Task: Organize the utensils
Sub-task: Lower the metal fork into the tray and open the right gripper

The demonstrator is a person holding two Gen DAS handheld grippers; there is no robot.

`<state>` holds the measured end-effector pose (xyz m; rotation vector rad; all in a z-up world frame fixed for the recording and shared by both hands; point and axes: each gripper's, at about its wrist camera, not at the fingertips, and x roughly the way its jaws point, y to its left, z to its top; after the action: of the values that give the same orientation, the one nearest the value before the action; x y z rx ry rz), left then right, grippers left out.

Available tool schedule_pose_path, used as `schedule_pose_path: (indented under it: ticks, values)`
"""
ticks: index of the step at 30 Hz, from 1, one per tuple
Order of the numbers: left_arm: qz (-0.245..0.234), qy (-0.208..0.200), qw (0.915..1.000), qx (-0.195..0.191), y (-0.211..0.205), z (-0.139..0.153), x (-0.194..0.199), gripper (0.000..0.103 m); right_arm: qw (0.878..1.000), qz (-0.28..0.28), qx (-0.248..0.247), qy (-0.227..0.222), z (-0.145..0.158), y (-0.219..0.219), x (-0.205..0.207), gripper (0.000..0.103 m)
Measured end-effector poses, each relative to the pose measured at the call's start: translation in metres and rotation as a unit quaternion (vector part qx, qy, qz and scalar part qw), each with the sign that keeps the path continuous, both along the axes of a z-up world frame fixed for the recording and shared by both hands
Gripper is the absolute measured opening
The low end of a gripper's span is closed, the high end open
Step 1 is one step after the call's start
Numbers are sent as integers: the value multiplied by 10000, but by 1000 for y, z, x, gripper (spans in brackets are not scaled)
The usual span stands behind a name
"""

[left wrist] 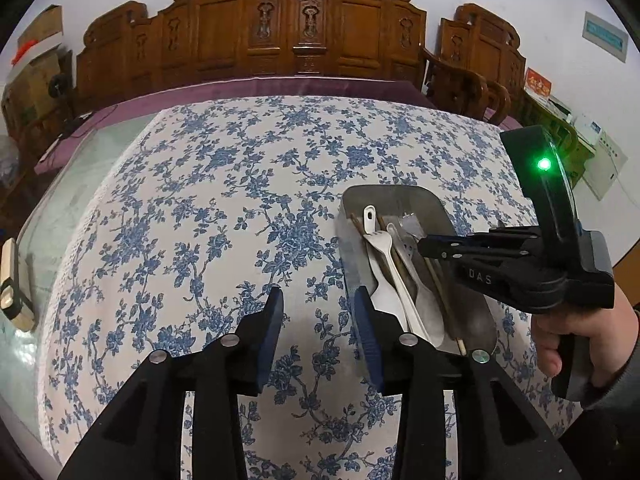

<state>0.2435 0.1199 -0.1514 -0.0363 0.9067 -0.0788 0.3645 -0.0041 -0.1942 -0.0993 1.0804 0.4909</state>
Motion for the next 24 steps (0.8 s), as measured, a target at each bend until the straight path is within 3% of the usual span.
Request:
schedule_pose_path:
  ticks: [12, 14, 18, 20, 24]
  values:
    - [-86, -57, 9999, -21, -15, 6, 0, 41, 9978, 241, 258, -559, 44, -39, -39, 10]
    - [-127, -75, 9999, -48, -21, 7, 0, 54, 9975, 214, 258, -618, 49, -60, -50, 10]
    - [-247, -96, 9996, -81, -37, 8, 1, 58, 9976, 15, 139, -679, 51, -104, -67, 25]
    - [-321, -150, 9993, -117, -45, 9, 1, 74, 9977, -75, 24, -680, 48, -125, -71, 28]
    - [-549, -193, 9982, -122, -71, 9, 4, 81, 9971, -359, -261, -626, 37, -171, -71, 33]
